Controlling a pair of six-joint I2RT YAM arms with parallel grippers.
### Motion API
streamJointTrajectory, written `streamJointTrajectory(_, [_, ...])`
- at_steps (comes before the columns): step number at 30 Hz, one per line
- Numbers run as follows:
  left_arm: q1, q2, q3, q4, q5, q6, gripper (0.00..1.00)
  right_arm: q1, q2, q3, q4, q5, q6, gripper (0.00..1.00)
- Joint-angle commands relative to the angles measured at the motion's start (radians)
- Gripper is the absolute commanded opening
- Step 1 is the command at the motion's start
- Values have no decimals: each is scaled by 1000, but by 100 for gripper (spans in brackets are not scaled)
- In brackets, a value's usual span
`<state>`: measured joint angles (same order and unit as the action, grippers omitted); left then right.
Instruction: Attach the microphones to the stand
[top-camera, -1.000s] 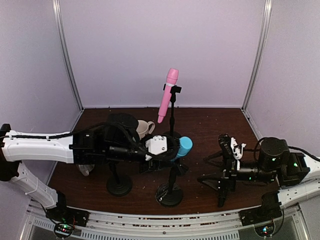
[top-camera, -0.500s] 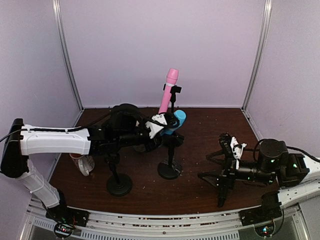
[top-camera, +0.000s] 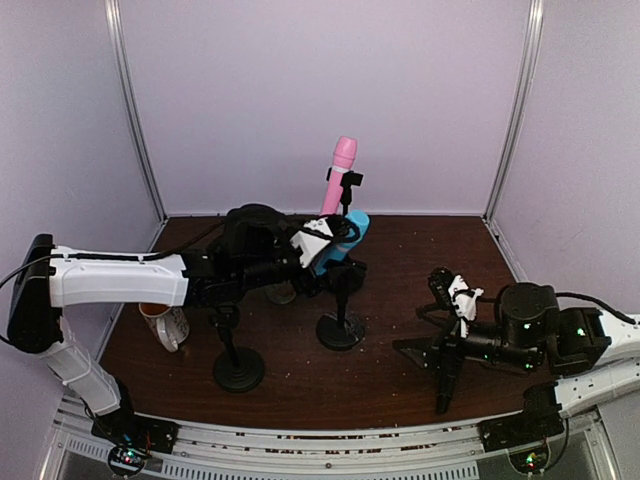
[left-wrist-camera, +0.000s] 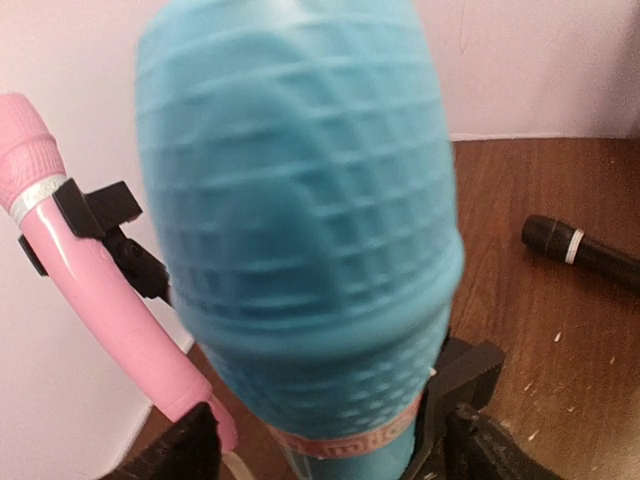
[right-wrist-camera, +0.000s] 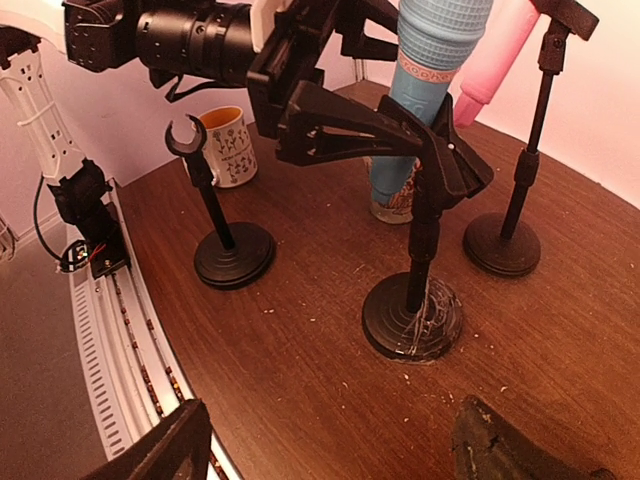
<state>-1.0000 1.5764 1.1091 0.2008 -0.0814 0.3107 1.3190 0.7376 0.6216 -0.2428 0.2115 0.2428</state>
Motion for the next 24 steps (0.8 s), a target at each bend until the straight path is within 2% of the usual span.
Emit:
streamJointTrajectory(1, [6,-72,6,-3,-10,-27,96,-13,15,1,-11,50,33,84])
streamJointTrajectory(4, [5,-127,-8,-66,-29,-47,98,-15,20,-6,6,46,40,84])
streamJointTrajectory(7, [-4,-199,-14,-179,-115,-85,98,-18,20,-16,22,41,45,84])
streamJointTrajectory(14, [-32,-434,-109,-476,-272,-281,98,-21,33,-41,41,47,34,85])
streamJointTrajectory(20, [-43,-657,-192,-695,-269,-431,98,-24,67,-58,93,32,24,84])
streamJointTrajectory(24, [-50,-761,-277,-726,-219,-503,89,-41,130,-22,37,113,76,84])
